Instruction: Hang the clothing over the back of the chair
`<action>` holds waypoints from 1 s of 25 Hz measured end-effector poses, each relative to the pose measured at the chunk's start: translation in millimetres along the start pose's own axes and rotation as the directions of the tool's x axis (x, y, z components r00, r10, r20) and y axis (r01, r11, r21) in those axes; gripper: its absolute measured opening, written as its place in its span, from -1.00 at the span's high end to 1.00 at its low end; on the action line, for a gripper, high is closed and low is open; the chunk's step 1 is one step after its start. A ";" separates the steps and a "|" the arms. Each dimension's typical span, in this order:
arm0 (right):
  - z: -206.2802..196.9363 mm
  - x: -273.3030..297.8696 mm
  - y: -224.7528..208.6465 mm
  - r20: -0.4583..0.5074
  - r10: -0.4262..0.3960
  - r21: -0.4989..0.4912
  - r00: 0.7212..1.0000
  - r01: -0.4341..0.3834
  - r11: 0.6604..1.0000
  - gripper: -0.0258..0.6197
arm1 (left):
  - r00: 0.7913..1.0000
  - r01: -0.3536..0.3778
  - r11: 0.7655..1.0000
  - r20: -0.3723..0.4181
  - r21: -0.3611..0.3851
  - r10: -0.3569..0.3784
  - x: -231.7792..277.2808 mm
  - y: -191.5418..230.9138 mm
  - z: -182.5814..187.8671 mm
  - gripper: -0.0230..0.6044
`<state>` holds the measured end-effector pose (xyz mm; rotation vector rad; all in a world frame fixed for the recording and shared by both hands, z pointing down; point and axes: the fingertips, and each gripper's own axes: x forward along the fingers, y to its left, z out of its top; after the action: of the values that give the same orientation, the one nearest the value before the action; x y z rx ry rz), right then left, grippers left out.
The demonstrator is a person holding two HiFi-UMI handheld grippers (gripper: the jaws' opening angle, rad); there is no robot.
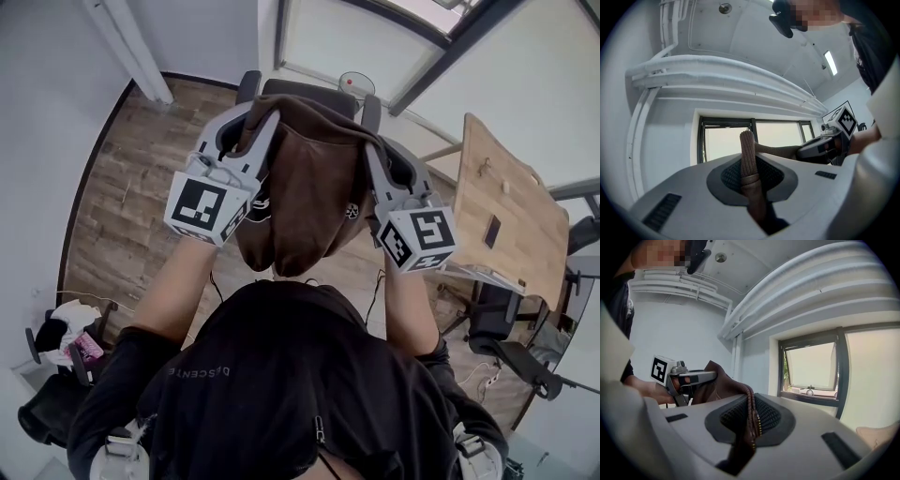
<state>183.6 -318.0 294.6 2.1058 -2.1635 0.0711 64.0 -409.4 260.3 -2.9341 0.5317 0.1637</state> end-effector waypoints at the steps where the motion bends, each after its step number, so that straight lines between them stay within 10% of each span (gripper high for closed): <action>1: -1.2 1.9 0.4 -0.005 -0.014 -0.002 1.000 0.014 1.000 0.78 | 1.000 0.013 1.000 -0.002 -0.005 -0.013 1.5 2.4 -3.1 0.76; 25: -38.5 43.1 -28.6 -0.076 -0.097 0.041 0.992 0.100 0.994 0.78 | 0.991 0.113 0.993 -0.072 -0.040 -0.115 49.9 26.7 -57.0 0.76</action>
<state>213.3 -357.1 336.5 2.1936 -2.0317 0.1871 105.5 -460.8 306.1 -3.0053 0.3733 0.0521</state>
